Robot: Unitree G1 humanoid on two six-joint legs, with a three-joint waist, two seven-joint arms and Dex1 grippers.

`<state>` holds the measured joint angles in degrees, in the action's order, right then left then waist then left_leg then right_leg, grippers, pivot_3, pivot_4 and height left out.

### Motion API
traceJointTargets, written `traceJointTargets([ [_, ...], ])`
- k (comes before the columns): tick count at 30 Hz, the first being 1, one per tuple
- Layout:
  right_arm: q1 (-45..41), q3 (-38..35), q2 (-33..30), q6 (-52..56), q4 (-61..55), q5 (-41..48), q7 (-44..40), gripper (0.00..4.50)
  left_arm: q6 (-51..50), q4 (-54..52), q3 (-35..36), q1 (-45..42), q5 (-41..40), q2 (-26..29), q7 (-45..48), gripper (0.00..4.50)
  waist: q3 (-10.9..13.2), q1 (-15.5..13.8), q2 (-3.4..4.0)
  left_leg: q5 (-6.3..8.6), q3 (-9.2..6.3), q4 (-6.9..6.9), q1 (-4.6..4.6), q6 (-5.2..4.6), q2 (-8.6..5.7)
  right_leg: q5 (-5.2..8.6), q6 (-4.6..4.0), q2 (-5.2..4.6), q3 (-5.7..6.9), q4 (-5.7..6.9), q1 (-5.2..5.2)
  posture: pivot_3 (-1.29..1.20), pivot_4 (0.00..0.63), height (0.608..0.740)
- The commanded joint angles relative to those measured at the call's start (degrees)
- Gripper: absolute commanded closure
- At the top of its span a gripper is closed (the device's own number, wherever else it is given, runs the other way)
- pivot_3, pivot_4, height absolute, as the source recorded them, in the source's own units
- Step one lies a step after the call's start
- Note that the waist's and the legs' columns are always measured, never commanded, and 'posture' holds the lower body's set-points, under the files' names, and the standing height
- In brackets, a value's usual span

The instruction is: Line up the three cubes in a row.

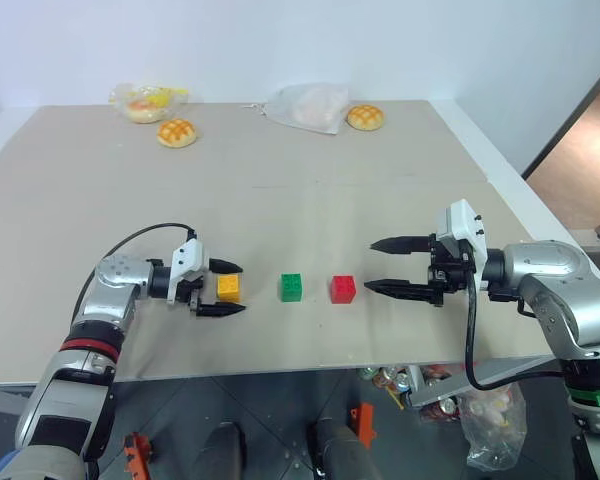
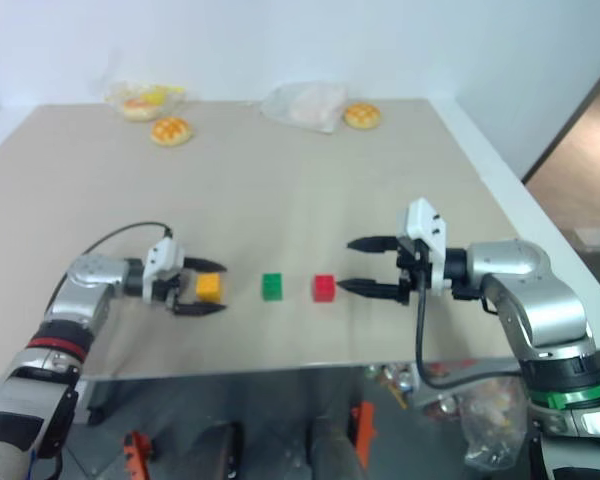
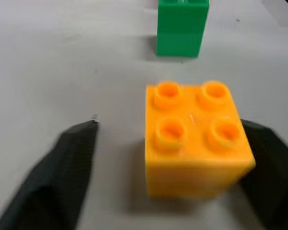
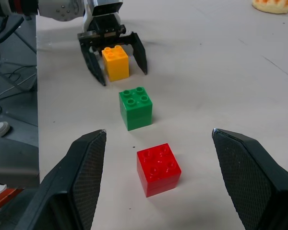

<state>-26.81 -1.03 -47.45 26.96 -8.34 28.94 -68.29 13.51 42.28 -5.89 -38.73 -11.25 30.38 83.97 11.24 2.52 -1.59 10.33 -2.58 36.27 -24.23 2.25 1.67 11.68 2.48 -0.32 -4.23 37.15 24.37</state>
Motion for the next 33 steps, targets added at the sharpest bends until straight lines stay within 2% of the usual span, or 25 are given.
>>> traceJointTargets([
  [1, -1.46, -0.71, 0.39, -0.87, -0.15, 0.02, 0.13, 0.84, -0.67, -2.63, -0.10, -0.20, -0.11, 0.21, 0.82, 0.05, 0.00, 0.02, 0.00, 0.01, -0.01, -0.02, 0.00, -0.02, 0.01, -0.04, 0.07, 0.01, 0.00, 0.00, 0.01, 0.00, 0.150, 0.740],
  [6, -1.22, -1.01, 0.28, -0.66, -0.53, 0.34, 0.08, 0.84, -2.84, -5.01, 1.62, 0.12, -1.69, 2.40, 0.92, 0.05, 0.00, 0.04, 0.00, 0.03, -0.01, -0.05, 0.00, -0.05, 0.02, -0.06, 0.11, 0.03, 0.00, 0.00, 0.02, 0.00, 0.150, 0.740],
  [9, -0.97, -1.36, 0.10, -0.43, -0.70, 0.75, 0.00, 0.84, -5.74, -7.15, 3.08, 1.59, -2.91, 5.92, 2.10, 0.05, 0.01, 0.27, 0.00, 0.03, -0.01, -0.04, -0.01, -0.05, 0.03, -0.03, 0.06, 0.04, 0.00, 0.00, 0.03, 0.00, 0.150, 0.740],
  [17, -1.87, -1.39, 0.43, -0.45, -0.52, 1.17, -0.11, 0.84, -4.25, -6.78, 6.83, 7.06, -3.00, 14.24, 2.37, 0.05, 0.01, 0.10, 0.02, 0.03, 0.00, -0.07, 0.01, -0.05, 0.07, 0.08, -0.14, 0.04, 0.02, 0.04, 0.06, 0.00, 0.150, 0.740],
  [22, -3.00, -1.14, 0.81, -0.65, 0.02, 1.13, -0.35, 0.84, -12.30, -13.17, 10.96, 12.12, -7.09, 18.88, 2.18, 0.05, 0.02, 0.13, 0.03, 0.03, 0.03, -0.09, 0.00, -0.05, 0.09, 0.10, -0.17, 0.00, 0.02, 0.04, 0.11, 0.00, 0.150, 0.740],
  [24, -3.46, -0.91, 1.15, -1.03, 0.80, 0.57, -0.06, 0.84, -16.90, -14.89, 13.60, 12.75, -8.93, 19.47, -1.18, 0.05, 0.03, 0.09, 0.04, 0.03, 0.01, -0.09, 0.00, -0.05, 0.11, 0.10, -0.18, 0.02, 0.04, 0.05, 0.12, 0.00, 0.150, 0.740],
  [29, -3.47, -1.50, 1.65, -2.96, 5.92, -2.58, 2.62, 0.84, -28.96, -21.10, 22.11, 13.86, -13.92, 17.07, -16.54, 0.05, 0.03, 0.10, 0.03, 0.03, 0.02, -0.05, 0.00, -0.05, 0.11, 0.09, -0.16, -0.01, 0.06, 0.05, 0.08, 0.00, 0.150, 0.740],
  [33, -0.76, -3.48, 1.47, -2.75, 7.25, -1.93, 3.66, 0.84, -35.71, -32.60, 25.58, 20.58, -17.58, 15.46, -22.43, 0.05, 0.03, 0.11, 0.03, 0.03, 0.06, -0.08, 0.00, -0.05, 0.09, 0.08, -0.13, -0.04, 0.04, 0.04, 0.09, 0.00, 0.150, 0.740],
])
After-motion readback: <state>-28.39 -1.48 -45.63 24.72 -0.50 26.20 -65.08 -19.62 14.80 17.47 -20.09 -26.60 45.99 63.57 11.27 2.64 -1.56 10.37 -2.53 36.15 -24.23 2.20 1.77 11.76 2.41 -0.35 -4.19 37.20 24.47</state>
